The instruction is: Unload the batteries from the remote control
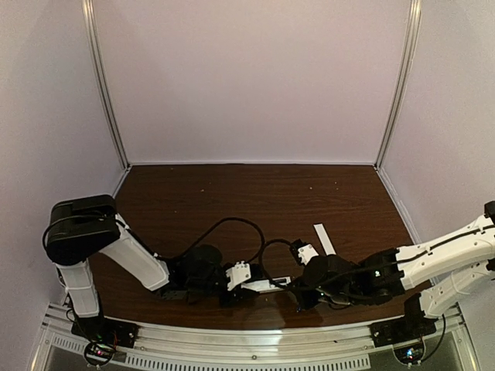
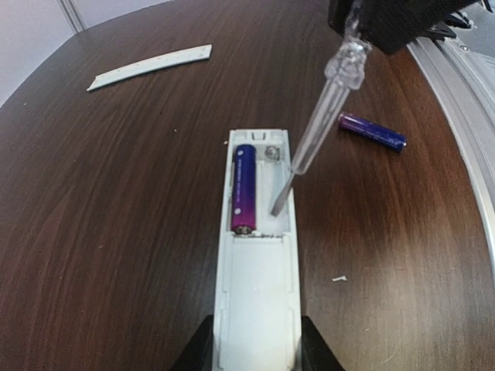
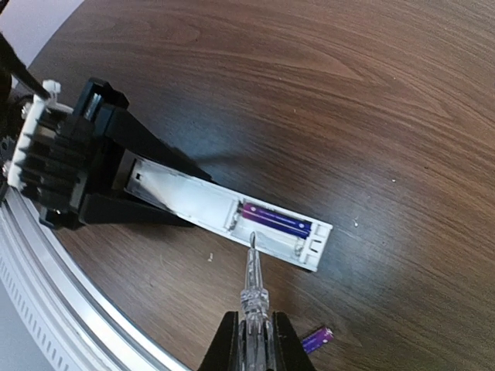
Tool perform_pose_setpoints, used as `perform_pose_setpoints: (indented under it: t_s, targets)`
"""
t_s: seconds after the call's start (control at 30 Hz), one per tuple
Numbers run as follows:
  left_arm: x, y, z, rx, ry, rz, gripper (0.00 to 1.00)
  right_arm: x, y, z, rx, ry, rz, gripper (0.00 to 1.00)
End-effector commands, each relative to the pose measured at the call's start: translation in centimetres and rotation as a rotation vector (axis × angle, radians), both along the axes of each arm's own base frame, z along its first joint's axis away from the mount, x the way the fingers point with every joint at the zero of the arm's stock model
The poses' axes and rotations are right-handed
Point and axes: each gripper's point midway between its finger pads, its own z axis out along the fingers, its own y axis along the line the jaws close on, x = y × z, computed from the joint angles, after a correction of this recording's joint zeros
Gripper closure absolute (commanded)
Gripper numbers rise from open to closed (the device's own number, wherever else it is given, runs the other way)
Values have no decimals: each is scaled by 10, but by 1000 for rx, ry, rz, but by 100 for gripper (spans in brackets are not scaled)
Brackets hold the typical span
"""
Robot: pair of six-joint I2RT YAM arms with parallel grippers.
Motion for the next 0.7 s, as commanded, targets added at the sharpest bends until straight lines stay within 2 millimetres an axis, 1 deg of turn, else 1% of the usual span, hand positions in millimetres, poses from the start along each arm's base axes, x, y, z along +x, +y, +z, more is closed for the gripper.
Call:
perform_pose_setpoints:
  t_s: [0.0,0.17,0.23,0.37,0.53,0.67]
  targets:
    - [15,-3,3,-16,-77,98,100,7,15,5,109,-51,-88,100]
    - [23,-2,2,-3,-135,168,100,12,14,-8,82,-77,-134,100]
    - [25,-1,3,-3,-148,184,100,13,12,-9,76,-84,-154,100]
    - [32,2,4,-2,-173,222,100,16,4,-2,79,-117,-205,100]
    - [33,2,1,11,-196,236,100,17,2,10,148,-139,-236,100]
    - [30,0,1,12,-197,227,100,20,-2,10,162,-151,-262,100]
